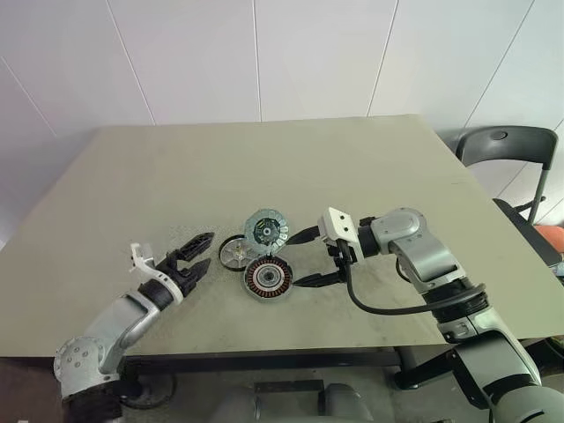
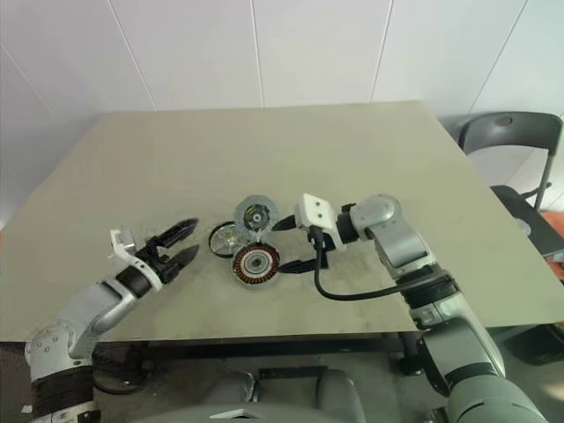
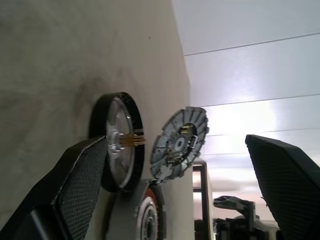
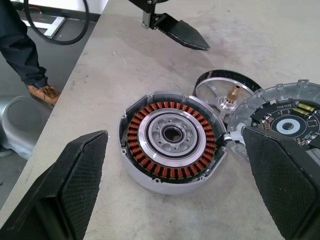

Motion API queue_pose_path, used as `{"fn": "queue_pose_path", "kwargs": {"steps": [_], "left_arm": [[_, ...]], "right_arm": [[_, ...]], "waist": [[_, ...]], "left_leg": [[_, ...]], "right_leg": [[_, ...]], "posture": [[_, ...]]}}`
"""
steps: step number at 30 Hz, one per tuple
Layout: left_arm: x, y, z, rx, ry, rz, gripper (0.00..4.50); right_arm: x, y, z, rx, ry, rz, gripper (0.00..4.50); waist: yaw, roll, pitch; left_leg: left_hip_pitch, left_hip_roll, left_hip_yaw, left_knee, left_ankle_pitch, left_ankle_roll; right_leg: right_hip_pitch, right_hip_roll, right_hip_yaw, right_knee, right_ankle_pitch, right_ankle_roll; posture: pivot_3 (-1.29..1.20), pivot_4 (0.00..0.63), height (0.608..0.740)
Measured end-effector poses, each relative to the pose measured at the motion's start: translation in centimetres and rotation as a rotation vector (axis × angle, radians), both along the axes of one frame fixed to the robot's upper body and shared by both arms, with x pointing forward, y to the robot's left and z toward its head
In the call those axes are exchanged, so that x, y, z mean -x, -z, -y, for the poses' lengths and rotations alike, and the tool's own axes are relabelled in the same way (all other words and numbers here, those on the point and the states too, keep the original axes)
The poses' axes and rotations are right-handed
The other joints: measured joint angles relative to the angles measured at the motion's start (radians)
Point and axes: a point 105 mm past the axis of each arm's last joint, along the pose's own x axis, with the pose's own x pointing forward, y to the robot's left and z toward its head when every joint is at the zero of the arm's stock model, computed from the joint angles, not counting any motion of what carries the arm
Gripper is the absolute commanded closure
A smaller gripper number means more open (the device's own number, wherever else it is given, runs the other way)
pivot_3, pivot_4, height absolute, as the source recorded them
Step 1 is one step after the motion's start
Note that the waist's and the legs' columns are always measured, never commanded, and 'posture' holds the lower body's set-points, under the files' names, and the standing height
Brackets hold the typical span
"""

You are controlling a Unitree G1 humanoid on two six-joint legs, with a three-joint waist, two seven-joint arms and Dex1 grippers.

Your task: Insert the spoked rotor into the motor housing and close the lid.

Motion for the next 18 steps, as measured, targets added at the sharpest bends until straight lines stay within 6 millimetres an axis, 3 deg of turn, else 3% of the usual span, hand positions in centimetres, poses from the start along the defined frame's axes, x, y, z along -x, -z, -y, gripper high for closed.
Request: {"fn": "queue_pose_path", "kwargs": {"steps": [5, 9, 18], "left_arm": [[-0.5, 0.0, 1.3, 0.102, 0.029, -0.023, 0.01], [-1.0, 1.5, 1.2, 0.139, 0.013, -0.091, 0.01], [-1.7, 1.9, 1.6, 0.174, 0.041, -0.085, 0.01]], "right_arm": [[0.0, 0.0, 0.0, 0.003, -0.006, 0.001, 0.0], [0.1, 0.0, 0.1, 0.005, -0.007, 0.001, 0.0], [0.0, 0.0, 0.1, 0.006, -0.002, 0.003, 0.0]], "waist": [[-0.001, 0.0, 0.0], [-0.001, 0.0, 0.0], [0.01, 0.0, 0.0]], "left_leg": [[0.0, 0.0, 0.0, 0.0, 0.0, 0.0], [0.0, 0.0, 0.001, 0.0, 0.0, 0.0], [0.001, 0.0, 0.001, 0.001, 0.0, 0.0]], "right_leg": [[0.0, 0.0, 0.0, 0.0, 0.002, -0.002], [0.0, 0.0, 0.0, 0.0, 0.002, -0.002], [0.001, 0.0, 0.0, 0.001, 0.001, -0.003]], "posture": [[0.0, 0.0, 0.74], [0.0, 0.0, 0.74], [0.0, 0.0, 0.74]]}}
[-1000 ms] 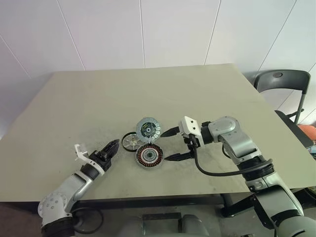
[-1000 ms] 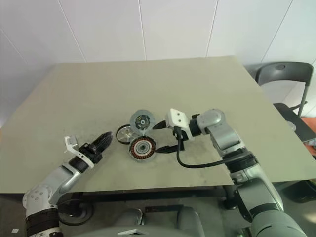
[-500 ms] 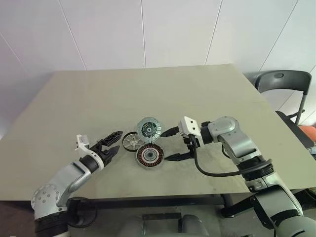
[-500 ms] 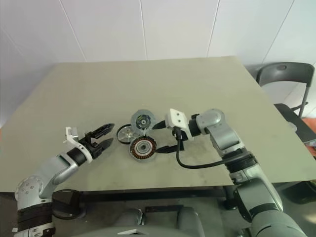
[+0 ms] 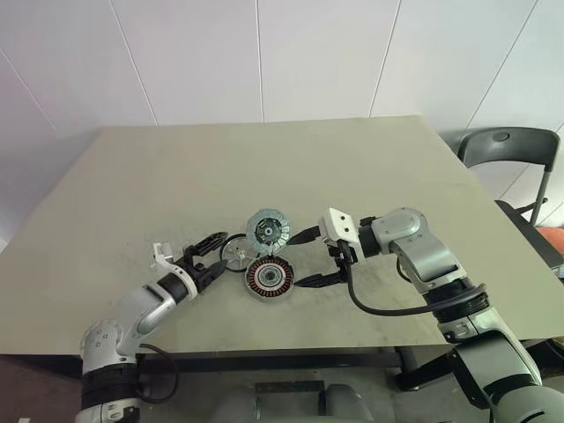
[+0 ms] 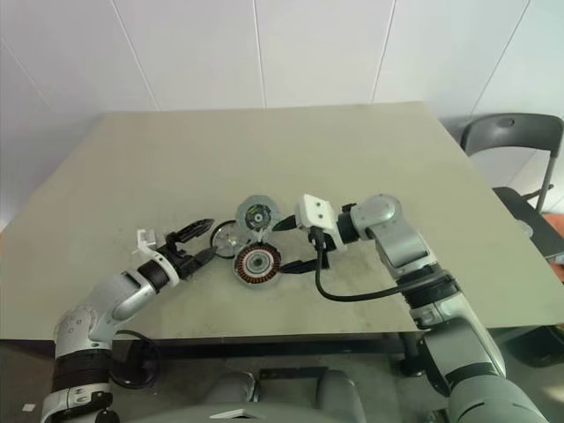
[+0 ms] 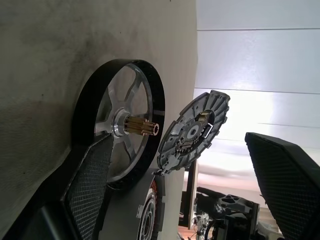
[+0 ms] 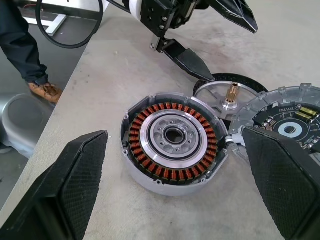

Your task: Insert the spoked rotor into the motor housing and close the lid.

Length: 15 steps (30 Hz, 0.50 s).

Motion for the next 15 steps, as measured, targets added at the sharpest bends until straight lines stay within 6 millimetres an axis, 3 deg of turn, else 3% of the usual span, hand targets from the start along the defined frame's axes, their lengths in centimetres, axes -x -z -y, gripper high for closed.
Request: {"fn": "queue_pose_path", "kwargs": {"steps": [6, 15], "left_arm": [[1.0, -0.5, -0.2, 0.017, -0.008, 0.042, 0.01], [2.7, -3.2, -2.8, 0.024, -0.069, 0.173, 0.01]], "right_arm": [[-0.1, 0.0, 0.0, 0.0, 0.007, 0.002, 0.0], [-0.1, 0.0, 0.0, 0.0, 0.006, 0.001, 0.0]], "waist": [[0.007, 0.0, 0.0], [0.011, 0.0, 0.0]], "left_leg": [[-0.002, 0.0, 0.0, -0.001, 0.0, 0.0], [-0.002, 0.0, 0.001, -0.001, 0.0, 0.0]], "right_leg": [[-0.002, 0.0, 0.0, 0.0, 0.001, -0.001], [-0.002, 0.0, 0.0, -0.001, 0.0, -0.001]], "posture": [[0.0, 0.0, 0.74], [0.0, 0.0, 0.74]]}}
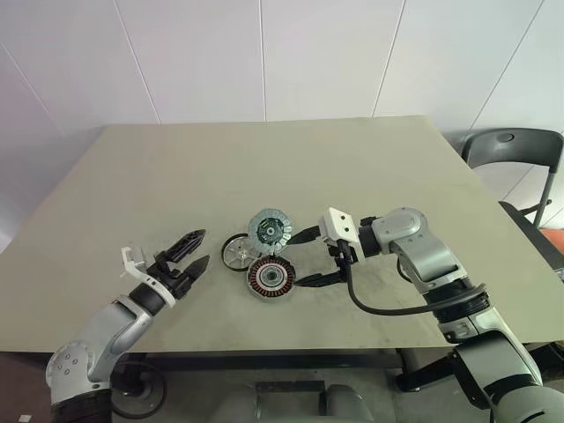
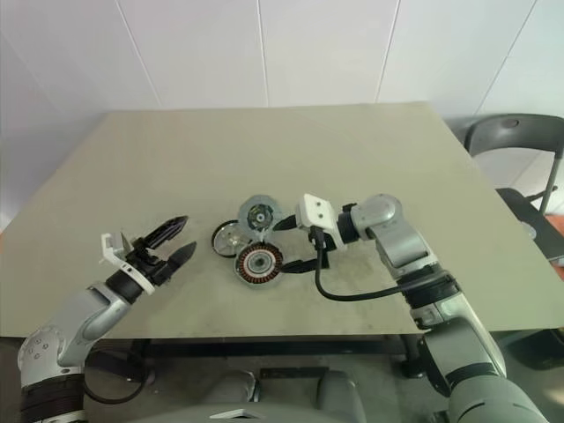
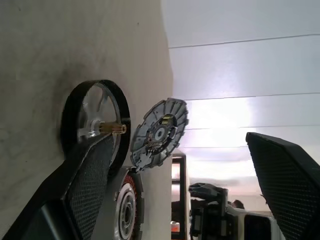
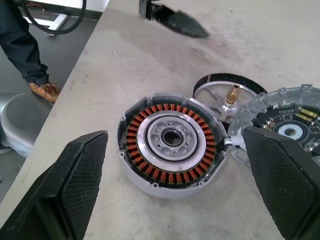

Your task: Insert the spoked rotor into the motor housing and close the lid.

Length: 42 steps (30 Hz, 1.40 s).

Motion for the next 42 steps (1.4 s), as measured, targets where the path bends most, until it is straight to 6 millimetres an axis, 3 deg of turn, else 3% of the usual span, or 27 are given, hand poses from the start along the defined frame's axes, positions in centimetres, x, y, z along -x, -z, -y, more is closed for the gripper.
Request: {"fn": "queue_pose_path", "kwargs": {"steps": [9, 23, 42], "left_arm": [[-0.3, 2.4, 0.4, -0.006, 0.029, -0.098, 0.01], [-2.5, 4.2, 1.9, -0.015, 0.063, -0.142, 0.01], [-4.6, 4.4, 3.7, 0.0, 0.095, -0.125, 0.01]], "right_arm": [[0.0, 0.0, -0.1, -0.003, -0.001, 0.0, 0.0], [-0.1, 0.0, -0.2, -0.007, 0.007, 0.003, 0.0], [-0.2, 0.0, 0.1, -0.005, 0.024, -0.005, 0.0]], "waist": [[0.0, 0.0, 0.0], [-0.001, 0.0, 0.0], [0.03, 0.001, -0.001]], "left_leg": [[0.0, 0.0, 0.0, -0.001, 0.0, 0.0], [0.0, 0.0, 0.0, 0.0, 0.0, 0.0], [0.002, -0.001, 0.0, 0.003, 0.001, 0.0]], "right_leg": [[-0.001, 0.0, 0.0, 0.0, 0.0, 0.0], [0.0, 0.0, 0.0, 0.0, 0.0, 0.001], [0.003, 0.0, 0.0, 0.0, 0.0, 0.004]], "posture": [[0.0, 0.0, 0.74], [0.0, 0.0, 0.74], [0.0, 0.0, 0.74]]}}
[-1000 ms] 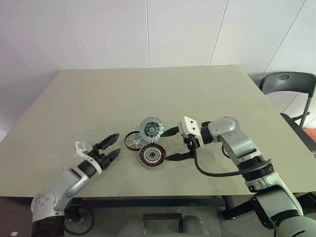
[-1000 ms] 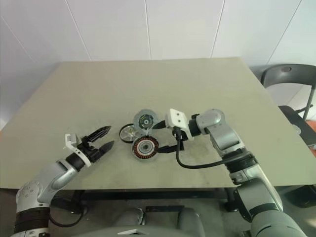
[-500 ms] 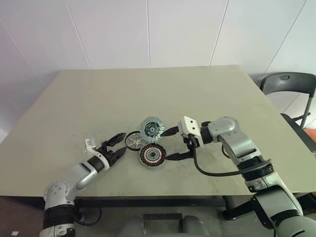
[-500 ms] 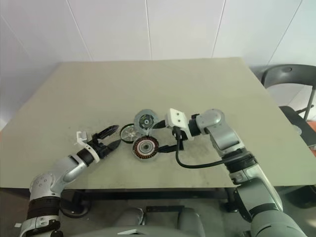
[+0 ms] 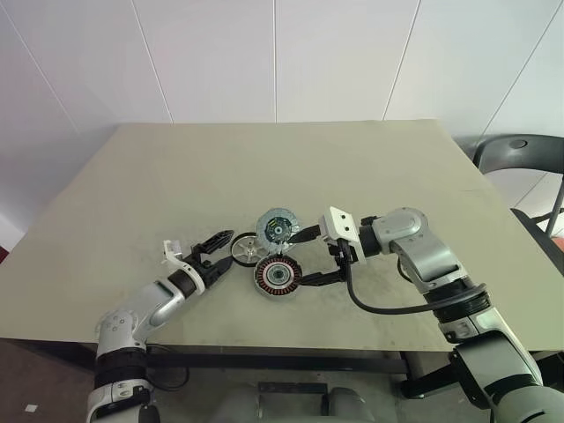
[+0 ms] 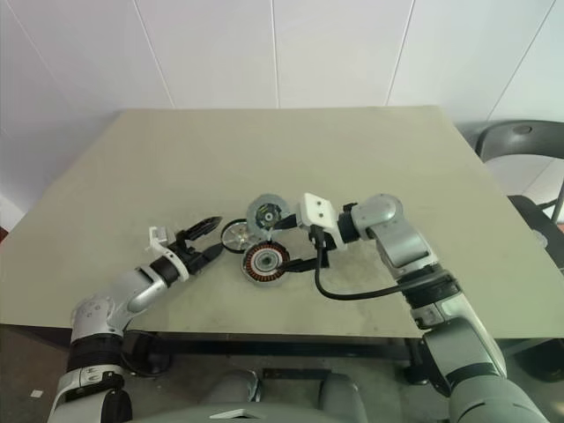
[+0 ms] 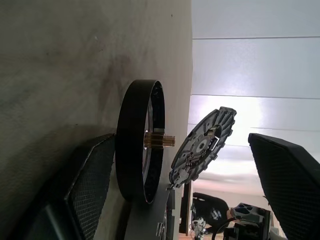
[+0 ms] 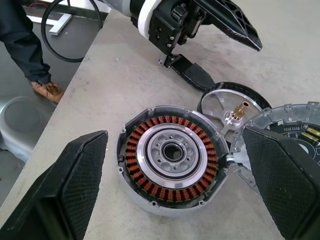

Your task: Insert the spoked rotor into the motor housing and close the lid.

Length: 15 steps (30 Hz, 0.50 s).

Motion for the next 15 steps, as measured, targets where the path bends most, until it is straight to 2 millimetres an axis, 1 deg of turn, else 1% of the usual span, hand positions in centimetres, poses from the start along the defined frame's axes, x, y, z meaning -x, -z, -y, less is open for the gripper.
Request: {"fn": "queue_pose_path", "kwargs": {"steps": [5, 11, 15], "left_arm": [[0.0, 0.0, 0.1, 0.001, 0.003, 0.002, 0.01], [0.1, -0.1, 0.4, 0.009, 0.007, 0.006, 0.01], [0.1, -0.1, 0.8, 0.018, 0.021, 0.008, 0.01]], "right_arm": [[-0.4, -0.1, 0.5, 0.002, 0.035, -0.007, 0.0], [-1.5, 0.2, 3.1, 0.027, 0.124, -0.007, 0.0], [-1.5, 0.2, 3.1, 0.027, 0.126, -0.004, 0.0]], "waist": [[-0.001, 0.0, 0.0], [-0.003, 0.0, 0.0], [-0.003, 0.0, 0.0]], "left_leg": [[0.0, 0.0, 0.0, -0.001, 0.0, 0.0], [-0.001, 0.0, 0.0, -0.001, 0.0, 0.0], [-0.001, 0.0, 0.0, -0.002, 0.0, 0.0]], "right_leg": [[0.0, 0.0, 0.0, 0.0, 0.0, 0.0], [-0.001, 0.0, 0.0, -0.002, 0.0, 0.0], [-0.001, 0.0, 0.0, -0.002, 0.0, 0.0]], "posture": [[0.0, 0.0, 0.74], [0.0, 0.0, 0.74], [0.0, 0.0, 0.74]]}}
